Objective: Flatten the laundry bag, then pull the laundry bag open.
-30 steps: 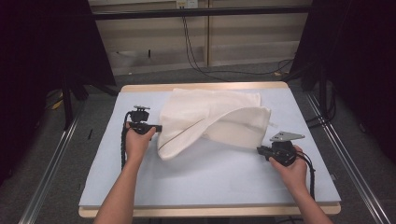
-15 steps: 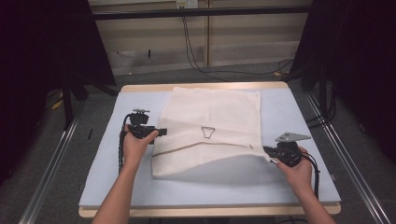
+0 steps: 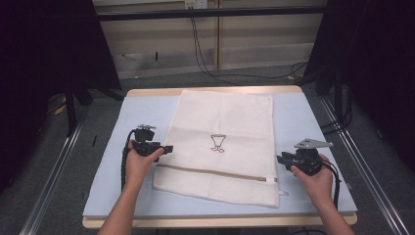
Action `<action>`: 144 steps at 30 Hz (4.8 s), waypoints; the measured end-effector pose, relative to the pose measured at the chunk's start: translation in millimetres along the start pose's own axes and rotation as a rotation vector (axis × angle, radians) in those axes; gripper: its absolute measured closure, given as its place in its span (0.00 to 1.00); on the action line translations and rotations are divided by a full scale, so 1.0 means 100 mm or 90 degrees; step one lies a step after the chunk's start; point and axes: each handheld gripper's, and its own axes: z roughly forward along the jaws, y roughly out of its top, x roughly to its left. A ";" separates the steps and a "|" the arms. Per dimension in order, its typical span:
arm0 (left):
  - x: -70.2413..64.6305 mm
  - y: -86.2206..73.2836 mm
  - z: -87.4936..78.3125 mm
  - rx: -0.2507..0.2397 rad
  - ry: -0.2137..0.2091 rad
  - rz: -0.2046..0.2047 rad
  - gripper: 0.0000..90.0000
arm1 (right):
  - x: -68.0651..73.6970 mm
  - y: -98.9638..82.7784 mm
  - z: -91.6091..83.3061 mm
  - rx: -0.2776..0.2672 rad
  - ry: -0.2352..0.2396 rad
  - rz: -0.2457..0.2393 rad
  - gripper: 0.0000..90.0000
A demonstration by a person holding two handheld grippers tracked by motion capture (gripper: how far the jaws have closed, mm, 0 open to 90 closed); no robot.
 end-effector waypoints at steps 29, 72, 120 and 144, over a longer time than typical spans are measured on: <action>0.03 -0.16 -0.08 0.010 0.022 -0.014 0.65 | 0.20 0.00 0.12 0.045 0.012 0.008 0.73; -0.10 -0.25 -0.25 0.024 0.018 -0.022 0.95 | 0.27 0.09 0.20 0.056 -0.025 -0.017 0.97; -0.06 -0.55 -0.54 0.029 0.031 -0.047 0.95 | 0.41 0.14 0.21 0.060 0.017 -0.040 0.98; -0.06 -0.53 -0.62 0.003 0.039 -0.048 0.83 | 0.43 0.09 0.12 0.036 0.023 -0.045 0.84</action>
